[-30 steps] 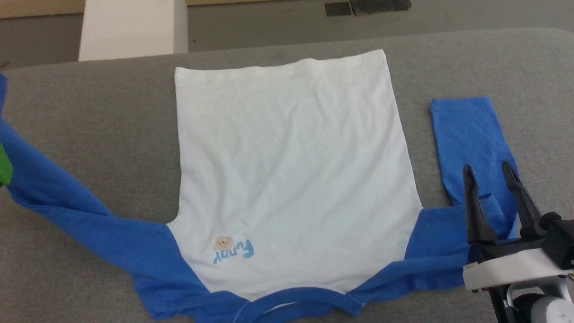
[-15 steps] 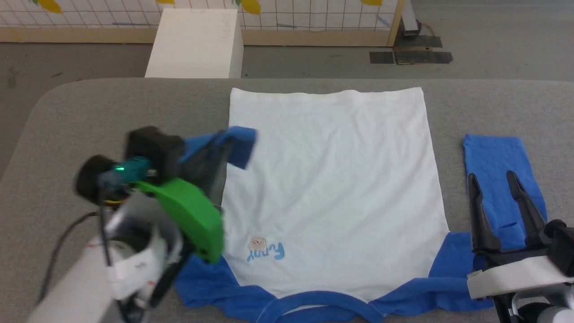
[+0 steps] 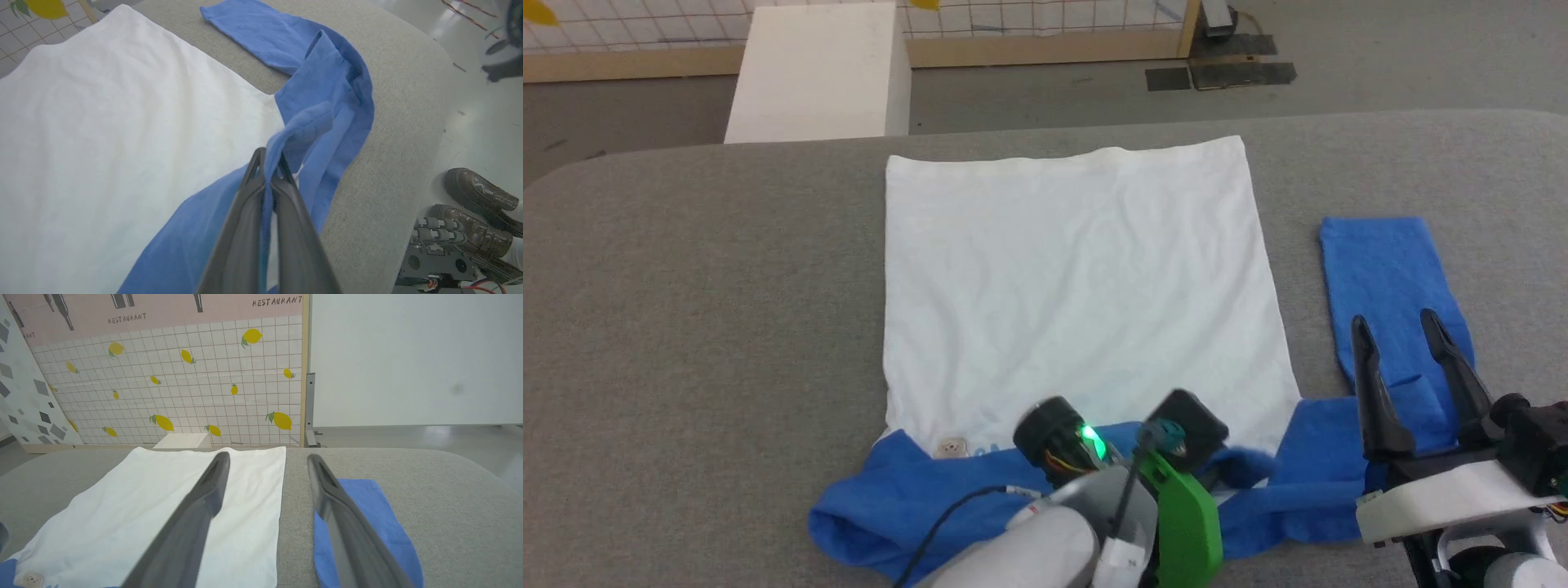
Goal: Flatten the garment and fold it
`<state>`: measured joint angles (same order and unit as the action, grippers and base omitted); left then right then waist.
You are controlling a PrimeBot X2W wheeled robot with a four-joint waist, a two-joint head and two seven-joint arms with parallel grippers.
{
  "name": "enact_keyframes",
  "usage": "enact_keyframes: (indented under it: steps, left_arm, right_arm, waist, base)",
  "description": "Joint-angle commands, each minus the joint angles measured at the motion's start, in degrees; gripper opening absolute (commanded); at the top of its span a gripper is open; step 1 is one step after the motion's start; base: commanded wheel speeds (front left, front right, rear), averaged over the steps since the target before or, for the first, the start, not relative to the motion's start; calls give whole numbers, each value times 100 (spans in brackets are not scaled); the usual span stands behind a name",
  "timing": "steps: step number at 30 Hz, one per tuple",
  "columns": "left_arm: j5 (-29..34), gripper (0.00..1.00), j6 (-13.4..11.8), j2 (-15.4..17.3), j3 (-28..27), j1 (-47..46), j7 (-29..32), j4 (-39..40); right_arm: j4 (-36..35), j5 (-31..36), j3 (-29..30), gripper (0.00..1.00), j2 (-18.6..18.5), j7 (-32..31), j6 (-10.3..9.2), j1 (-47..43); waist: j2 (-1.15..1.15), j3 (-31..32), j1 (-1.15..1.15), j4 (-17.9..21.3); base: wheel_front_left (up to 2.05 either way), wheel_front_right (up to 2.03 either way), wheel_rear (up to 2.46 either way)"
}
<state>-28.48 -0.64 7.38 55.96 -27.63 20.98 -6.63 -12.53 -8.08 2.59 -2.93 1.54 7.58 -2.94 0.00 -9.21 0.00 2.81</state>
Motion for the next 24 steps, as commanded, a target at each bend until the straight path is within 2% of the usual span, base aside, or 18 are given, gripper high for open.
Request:
enact_keyframes:
  steps: [1, 6, 7, 8, 9, 13, 18, 22, 24]
  left_arm:
    - [91, 0, 105, -93, 133, -85, -46, -221]
    - [14, 0, 336, -272, 426, -65, -109, -978]
    - [-10, 8, 350, -288, 432, -74, -126, -1073]
    - [-58, 34, 385, -304, 440, -82, -127, -1174]
    - [-121, 100, 403, -315, 424, -83, -117, -1247]
    - [-568, 100, 525, -357, 225, -72, -148, -1303]
    - [-1115, 100, 538, -367, -370, -46, -624, -829]
    - [-1221, 100, 448, -158, -703, 20, -897, -309]
    - [-1209, 100, 309, -18, -911, 78, -1077, -60]
  right_arm:
    - [27, -39, -7, 100, 4, 15, -9, 81]
    - [92, -69, -33, 100, 4, 47, -9, 79]
    - [100, -74, -32, 100, 4, 52, -9, 75]
    - [112, -80, -28, 100, 4, 55, -9, 69]
    - [119, -85, -22, 100, 4, 57, -9, 63]
    - [141, -97, 31, 100, 4, 56, -9, 22]
    - [101, -106, 86, 100, 5, 28, -9, -10]
    - [32, -88, 147, 100, 5, -13, -9, -29]
    - [-3, -75, 171, 100, 5, -29, -9, -38]
  waist:
    - [0, -88, 0, 212]
    - [0, -95, 0, 380]
    - [0, -91, 0, 391]
    - [0, -84, 0, 400]
    - [0, -79, 0, 400]
    - [0, -25, 0, 340]
    - [0, 77, 0, 178]
    - [0, 133, 0, 50]
    - [0, 146, 0, 2]
  base:
    - [0, 0, 0]
    - [0, 0, 0]
    - [0, 0, 0]
    - [0, 0, 0]
    - [0, 0, 0]
    - [0, 0, 0]
    - [0, 0, 0]
    - [0, 0, 0]
    - [0, 0, 0]
